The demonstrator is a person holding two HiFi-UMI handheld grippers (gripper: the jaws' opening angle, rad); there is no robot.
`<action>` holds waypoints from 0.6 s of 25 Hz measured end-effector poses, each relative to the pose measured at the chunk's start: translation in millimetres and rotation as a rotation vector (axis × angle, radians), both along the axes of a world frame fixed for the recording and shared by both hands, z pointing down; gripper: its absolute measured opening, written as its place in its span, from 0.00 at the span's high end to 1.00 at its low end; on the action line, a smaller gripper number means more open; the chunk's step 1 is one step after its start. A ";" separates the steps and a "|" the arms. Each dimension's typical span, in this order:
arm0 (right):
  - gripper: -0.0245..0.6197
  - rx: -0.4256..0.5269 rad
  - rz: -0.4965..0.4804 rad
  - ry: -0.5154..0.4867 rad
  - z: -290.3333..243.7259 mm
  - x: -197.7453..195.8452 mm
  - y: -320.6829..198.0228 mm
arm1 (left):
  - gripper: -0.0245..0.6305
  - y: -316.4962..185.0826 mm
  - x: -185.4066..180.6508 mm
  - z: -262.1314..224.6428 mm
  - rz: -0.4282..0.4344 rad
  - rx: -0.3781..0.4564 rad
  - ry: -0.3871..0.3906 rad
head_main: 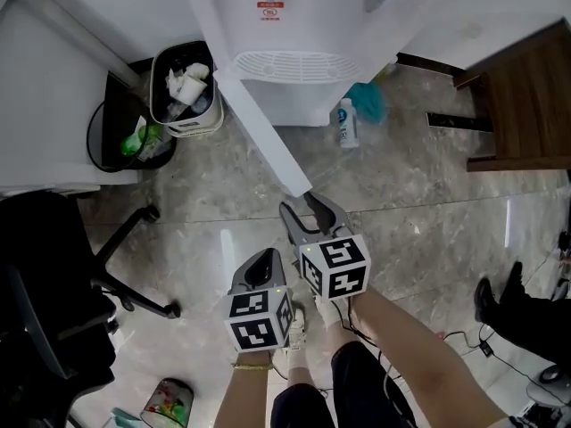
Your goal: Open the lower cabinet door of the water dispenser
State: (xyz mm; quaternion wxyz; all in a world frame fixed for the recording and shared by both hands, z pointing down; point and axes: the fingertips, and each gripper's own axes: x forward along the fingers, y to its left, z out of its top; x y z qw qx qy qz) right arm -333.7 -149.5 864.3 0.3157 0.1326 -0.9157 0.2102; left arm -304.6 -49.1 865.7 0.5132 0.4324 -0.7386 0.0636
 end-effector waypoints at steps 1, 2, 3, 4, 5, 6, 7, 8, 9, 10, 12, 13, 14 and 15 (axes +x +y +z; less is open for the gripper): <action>0.66 -0.008 -0.010 -0.005 -0.3 -2.9 10.1 | 0.95 7.4 -0.4 0.2 -0.012 -0.003 -0.001; 0.67 -0.013 -0.023 -0.009 -0.6 -5.9 19.4 | 0.95 14.3 -1.3 0.2 -0.022 -0.005 -0.003; 0.68 -0.015 -0.036 -0.012 -0.9 -9.2 27.9 | 0.95 20.8 -2.6 0.0 -0.031 -0.008 -0.006; 0.68 -0.017 -0.048 -0.016 -1.0 -12.4 35.5 | 0.95 26.8 -3.9 -0.2 -0.039 -0.010 -0.010; 0.69 -0.020 -0.056 -0.018 -0.9 -15.3 42.1 | 0.95 32.3 -5.0 -0.4 -0.047 -0.011 -0.012; 0.69 -0.022 -0.062 -0.020 -0.6 -17.7 47.6 | 0.95 37.4 -5.9 -0.4 -0.054 -0.012 -0.015; 0.69 -0.022 -0.068 -0.020 -0.2 -19.6 52.0 | 0.95 42.0 -6.8 -0.5 -0.060 -0.012 -0.017; 0.70 -0.018 -0.074 -0.017 0.1 -20.5 55.3 | 0.95 46.0 -7.6 -0.8 -0.065 -0.012 -0.020; 0.70 -0.011 -0.080 -0.011 0.3 -20.0 57.8 | 0.95 49.2 -8.1 -1.6 -0.068 -0.012 -0.021; 0.72 -0.003 -0.085 0.001 0.2 -17.6 59.8 | 0.95 51.7 -8.1 -2.9 -0.069 -0.011 -0.021; 0.80 0.014 -0.091 0.030 -1.9 -6.9 63.7 | 0.95 54.1 -5.9 -7.4 -0.061 -0.005 -0.019; 0.83 0.019 -0.091 0.041 -4.4 1.0 66.1 | 0.95 54.2 -3.6 -10.5 -0.054 -0.001 -0.020; 0.87 0.021 -0.085 0.046 -8.2 10.3 68.9 | 0.95 54.2 -0.8 -14.3 -0.046 0.001 -0.025; 0.90 0.019 -0.074 0.048 -12.9 20.7 71.9 | 0.95 54.0 2.6 -18.5 -0.037 0.002 -0.034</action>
